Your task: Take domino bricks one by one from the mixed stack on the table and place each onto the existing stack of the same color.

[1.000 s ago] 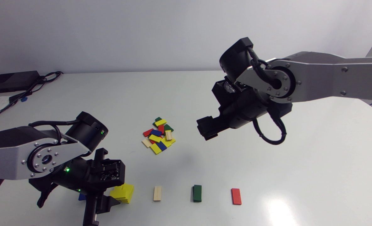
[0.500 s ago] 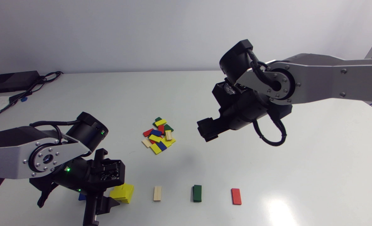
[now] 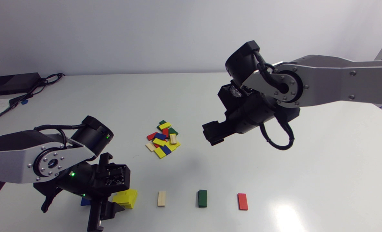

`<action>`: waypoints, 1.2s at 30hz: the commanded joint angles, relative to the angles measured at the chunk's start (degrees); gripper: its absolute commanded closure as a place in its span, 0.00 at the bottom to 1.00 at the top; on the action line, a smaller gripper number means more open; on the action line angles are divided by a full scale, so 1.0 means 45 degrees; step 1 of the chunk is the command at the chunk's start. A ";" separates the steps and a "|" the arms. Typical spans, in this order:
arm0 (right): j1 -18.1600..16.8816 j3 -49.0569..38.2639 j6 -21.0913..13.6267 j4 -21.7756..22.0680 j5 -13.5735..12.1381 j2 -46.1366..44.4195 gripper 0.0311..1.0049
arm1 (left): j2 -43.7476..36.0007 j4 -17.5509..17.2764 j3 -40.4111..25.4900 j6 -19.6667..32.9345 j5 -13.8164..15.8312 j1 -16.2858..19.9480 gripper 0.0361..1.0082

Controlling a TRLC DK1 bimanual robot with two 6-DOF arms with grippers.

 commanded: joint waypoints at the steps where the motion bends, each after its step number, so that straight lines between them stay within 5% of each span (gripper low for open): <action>1: 0.0020 -0.0348 0.0046 0.0052 -0.0059 0.0049 0.06 | 0.0268 0.0082 -0.0199 0.0348 -0.0037 -0.0055 0.40; 6: 0.0040 -0.0309 0.0046 0.0052 -0.0059 0.0089 0.06 | 0.0288 0.0082 -0.0239 0.0387 -0.0037 -0.0036 0.50; 36: 0.0040 -0.0368 0.0065 0.0091 -0.0039 0.0108 0.06 | 0.0307 0.0160 -0.0512 0.0583 0.0100 -0.0036 0.72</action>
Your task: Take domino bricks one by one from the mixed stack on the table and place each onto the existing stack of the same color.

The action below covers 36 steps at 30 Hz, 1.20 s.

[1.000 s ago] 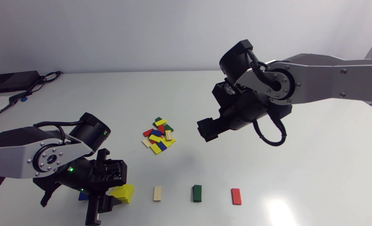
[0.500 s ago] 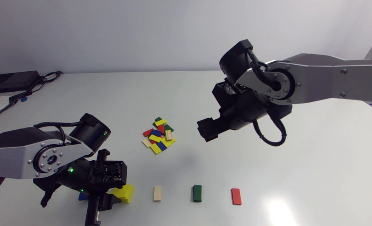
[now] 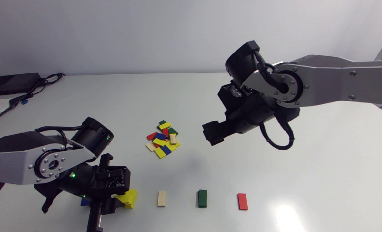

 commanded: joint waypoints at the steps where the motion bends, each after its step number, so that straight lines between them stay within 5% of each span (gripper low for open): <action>1: 0.0040 -0.0368 0.0065 0.0072 -0.0059 0.0108 0.06 | 0.0259 0.0024 -0.0410 0.0330 0.0085 -0.0041 0.72; 25: 0.0040 -0.0407 0.0065 0.0091 -0.0059 0.0128 0.06 | 0.0142 -0.0015 -0.0449 0.0486 0.0105 -0.0041 0.72; 28: 0.0040 -0.0407 0.0065 0.0091 -0.0059 0.0128 0.06 | 0.0103 -0.0015 -0.0449 0.0486 0.0105 0.0018 0.53; 36: 0.0059 -0.0388 0.0065 0.0072 -0.0059 0.0089 0.06 | -0.0366 -0.0015 -0.0156 0.0408 0.0105 0.0252 0.32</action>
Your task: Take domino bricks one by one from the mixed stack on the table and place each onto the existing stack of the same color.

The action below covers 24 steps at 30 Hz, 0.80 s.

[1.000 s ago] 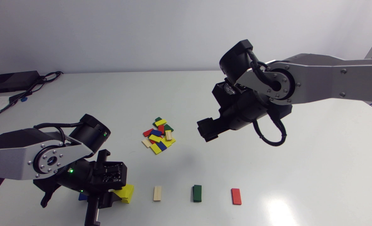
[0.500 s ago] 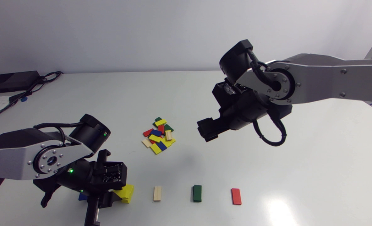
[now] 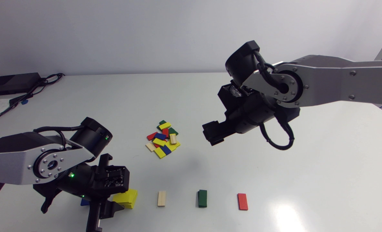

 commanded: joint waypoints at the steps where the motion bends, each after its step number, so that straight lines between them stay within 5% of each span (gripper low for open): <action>1: 0.0059 -0.0402 0.0065 0.0072 -0.0059 0.0089 0.06 | -0.0352 -0.0088 -0.0044 0.0282 0.0061 0.0131 0.31; 8: 0.0059 -0.0402 0.0065 0.0072 -0.0059 0.0049 0.06 | -0.0508 -0.1280 0.1479 -0.1144 0.0315 0.0502 0.21; 13: 0.0079 -0.0363 0.0065 0.0072 -0.0059 0.0049 0.06 | -0.0391 -0.2295 0.3296 -0.5070 0.0296 0.0190 0.18; 17: 0.0098 -0.0324 0.0065 0.0072 -0.0059 0.0030 0.06 | 0.1464 -0.4541 0.5151 -0.8566 0.0237 0.0483 0.17; 24: 0.0137 -0.0402 0.0085 0.0072 -0.0059 -0.0009 0.06 | 0.1679 -0.5049 0.4682 -1.1554 -0.1189 -0.0435 0.17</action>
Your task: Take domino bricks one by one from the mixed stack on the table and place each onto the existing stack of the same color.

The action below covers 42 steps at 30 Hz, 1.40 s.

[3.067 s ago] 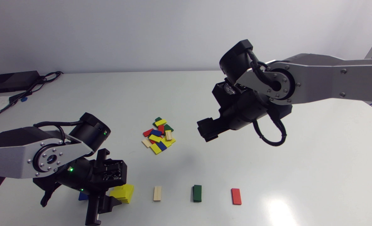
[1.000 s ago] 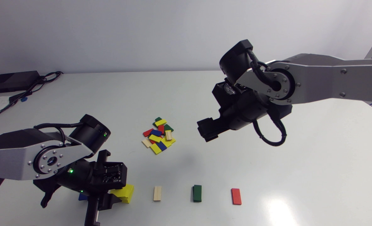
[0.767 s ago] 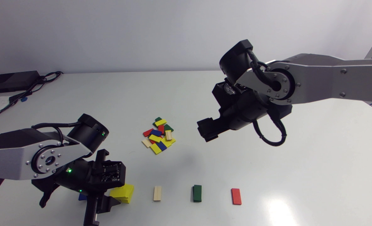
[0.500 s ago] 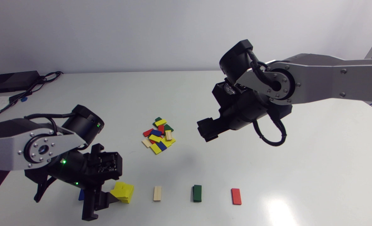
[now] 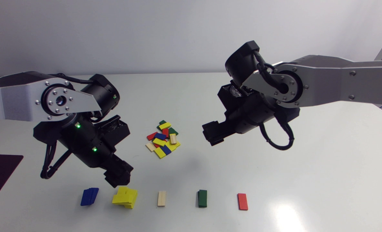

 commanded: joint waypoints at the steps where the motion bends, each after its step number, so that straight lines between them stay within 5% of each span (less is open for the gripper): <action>1: 0.0113 -0.0422 0.0080 0.0072 -0.0059 -0.0029 0.06 | -0.0016 -0.0314 -0.0360 -0.1579 -0.0252 -0.0518 0.17; 7: 0.0113 -0.0480 0.0061 0.0072 -0.0059 -0.0224 0.06 | -0.0329 -0.0743 -0.0653 -0.2517 -0.0564 -0.0870 0.17; 27: 0.0132 -0.0480 -0.0018 0.0189 -0.0176 -0.0400 0.06 | 0.0531 -0.1290 0.0109 -0.2692 -0.0408 -0.0518 0.18; 39: 0.1168 0.1043 -0.1424 -0.0593 -0.1172 0.0147 0.05 | -0.0309 -0.1212 -0.0243 -0.2751 -0.0349 0.0614 0.17; 42: 0.1207 0.1063 -0.1893 -0.0729 -0.1504 0.0108 0.05 | -0.0270 -0.1173 -0.0340 -0.2731 0.0159 0.1005 0.17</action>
